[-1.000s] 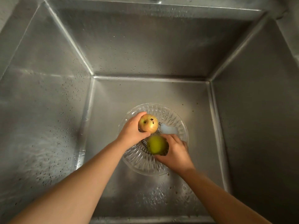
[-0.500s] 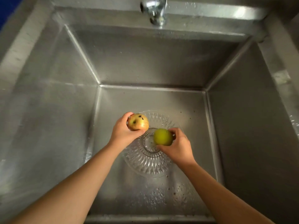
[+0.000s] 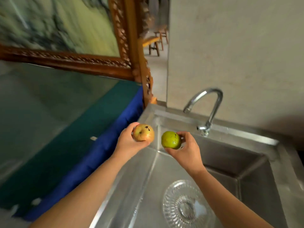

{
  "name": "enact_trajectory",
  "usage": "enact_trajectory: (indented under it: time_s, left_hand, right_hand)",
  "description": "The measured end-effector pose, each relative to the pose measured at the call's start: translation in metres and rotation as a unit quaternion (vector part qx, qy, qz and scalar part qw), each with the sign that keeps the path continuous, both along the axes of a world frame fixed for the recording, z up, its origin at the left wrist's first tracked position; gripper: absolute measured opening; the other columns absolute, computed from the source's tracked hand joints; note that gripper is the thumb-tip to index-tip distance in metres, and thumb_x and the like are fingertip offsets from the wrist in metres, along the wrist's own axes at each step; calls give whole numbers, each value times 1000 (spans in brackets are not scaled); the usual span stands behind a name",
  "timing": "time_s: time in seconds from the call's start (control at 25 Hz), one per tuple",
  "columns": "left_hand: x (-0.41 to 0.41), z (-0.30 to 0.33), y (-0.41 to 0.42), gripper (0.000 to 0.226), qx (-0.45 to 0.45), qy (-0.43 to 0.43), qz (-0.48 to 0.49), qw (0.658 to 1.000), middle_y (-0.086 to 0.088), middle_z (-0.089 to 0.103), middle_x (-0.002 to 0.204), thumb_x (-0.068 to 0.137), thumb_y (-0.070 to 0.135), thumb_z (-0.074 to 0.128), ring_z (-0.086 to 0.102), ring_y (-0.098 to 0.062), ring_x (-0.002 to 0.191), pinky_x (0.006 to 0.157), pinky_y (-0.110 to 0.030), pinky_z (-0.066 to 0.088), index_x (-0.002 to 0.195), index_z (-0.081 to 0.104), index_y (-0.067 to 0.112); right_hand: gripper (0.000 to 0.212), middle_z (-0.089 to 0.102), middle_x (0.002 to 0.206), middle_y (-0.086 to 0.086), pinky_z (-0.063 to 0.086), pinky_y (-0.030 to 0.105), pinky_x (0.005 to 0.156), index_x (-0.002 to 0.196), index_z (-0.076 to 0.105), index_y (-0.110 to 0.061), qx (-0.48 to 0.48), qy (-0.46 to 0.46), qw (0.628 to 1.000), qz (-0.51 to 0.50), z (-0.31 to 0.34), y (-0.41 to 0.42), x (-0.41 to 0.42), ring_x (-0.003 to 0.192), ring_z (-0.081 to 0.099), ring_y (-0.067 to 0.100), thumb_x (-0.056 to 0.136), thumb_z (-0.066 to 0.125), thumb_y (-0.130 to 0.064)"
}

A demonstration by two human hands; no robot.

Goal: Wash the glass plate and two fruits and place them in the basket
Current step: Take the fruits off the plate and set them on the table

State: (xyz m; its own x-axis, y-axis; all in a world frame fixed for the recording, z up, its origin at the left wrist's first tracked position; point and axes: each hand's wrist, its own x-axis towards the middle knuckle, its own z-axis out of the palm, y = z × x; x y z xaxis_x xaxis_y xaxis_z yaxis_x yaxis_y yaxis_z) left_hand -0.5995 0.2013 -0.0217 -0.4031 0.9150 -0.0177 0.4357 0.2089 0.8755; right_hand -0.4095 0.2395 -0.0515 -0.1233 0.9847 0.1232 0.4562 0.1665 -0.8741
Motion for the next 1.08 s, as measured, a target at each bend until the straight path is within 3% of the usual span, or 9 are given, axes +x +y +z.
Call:
enact_trajectory:
  time_s: [0.24, 0.36, 0.48, 0.72, 0.88, 1.08]
  left_hand:
    - [-100, 65, -67, 62, 11, 10, 117, 993, -1, 60, 113, 55, 14, 80, 61, -21, 101, 90, -35, 50, 110, 56, 28]
    - [-154, 66, -102, 60, -10, 14, 167, 986, -1, 59, 112, 56, 14, 80, 60, -21, 99, 83, -30, 49, 109, 55, 28]
    - [-210, 54, -127, 62, -43, 15, 204, 978, -2, 57, 117, 58, 18, 80, 57, -21, 103, 85, -32, 48, 113, 53, 29]
    - [-295, 5, -148, 66, -81, 1, 229, 970, -2, 55, 119, 61, 21, 80, 54, -19, 103, 80, -29, 46, 120, 51, 24]
    - [-330, -28, -148, 67, -102, -15, 245, 964, -7, 53, 124, 63, 18, 80, 54, -25, 110, 95, -42, 49, 123, 49, 20]
    - [-343, -52, -151, 66, -105, -34, 251, 962, -6, 53, 125, 64, 17, 79, 54, -23, 111, 95, -39, 49, 123, 49, 20]
  right_hand:
    - [57, 54, 93, -6, 33, 5, 66, 107, 57, -13, 27, 20, 995, 99, 69, -22, -102, 83, 51, 12, 56, 84, -19]
    - [57, 57, 94, -5, 37, 13, 73, 107, 57, -15, 13, 8, 990, 137, 71, -33, -158, 88, 56, 15, 56, 84, -22]
    - [59, 63, 102, 2, 46, 26, 84, 108, 56, -16, -3, -2, 986, 168, 59, -40, -220, 96, 60, 20, 56, 83, -24]
    - [66, 52, 100, -6, 41, 25, 82, 114, 52, -19, -44, -43, 974, 218, 14, -43, -332, 105, 54, 20, 57, 83, -28]
    - [66, 47, 101, -9, 41, 27, 81, 117, 50, -21, -41, -78, 968, 236, -12, -36, -380, 108, 50, 19, 59, 82, -30]
    - [66, 50, 106, -6, 39, 27, 82, 118, 50, -20, -32, -114, 961, 250, -36, -32, -398, 111, 47, 20, 61, 82, -28]
